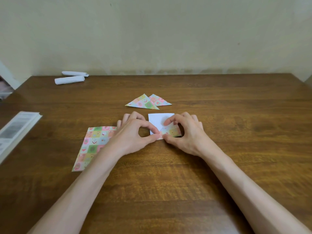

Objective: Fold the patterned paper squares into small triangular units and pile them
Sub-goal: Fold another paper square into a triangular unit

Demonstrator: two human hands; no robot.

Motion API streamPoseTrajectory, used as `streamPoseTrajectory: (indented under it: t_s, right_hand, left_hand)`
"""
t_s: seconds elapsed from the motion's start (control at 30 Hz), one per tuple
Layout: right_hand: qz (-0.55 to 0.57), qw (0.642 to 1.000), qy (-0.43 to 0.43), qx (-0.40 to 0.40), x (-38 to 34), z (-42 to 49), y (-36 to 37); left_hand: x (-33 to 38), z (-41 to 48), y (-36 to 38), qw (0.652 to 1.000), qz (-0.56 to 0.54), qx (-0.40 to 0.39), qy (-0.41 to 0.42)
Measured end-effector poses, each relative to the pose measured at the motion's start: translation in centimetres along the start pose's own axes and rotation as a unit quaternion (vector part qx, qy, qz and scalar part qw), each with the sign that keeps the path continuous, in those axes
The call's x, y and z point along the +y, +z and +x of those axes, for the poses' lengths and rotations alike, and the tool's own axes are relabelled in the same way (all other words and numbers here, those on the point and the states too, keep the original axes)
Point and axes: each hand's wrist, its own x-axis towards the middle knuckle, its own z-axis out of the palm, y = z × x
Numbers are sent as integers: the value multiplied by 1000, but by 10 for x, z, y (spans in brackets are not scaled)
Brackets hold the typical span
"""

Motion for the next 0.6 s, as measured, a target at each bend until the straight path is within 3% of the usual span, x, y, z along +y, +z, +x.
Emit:
streamPoseTrajectory:
  t_s: [0.13,0.6]
  right_hand:
    - [35,999,5,-8,5,1,-5]
    - [116,993,-8,-28,20,5,-11]
  left_hand:
    - [4,1,5,999,11,31,-2]
    - [6,2,4,1000,7,21,6]
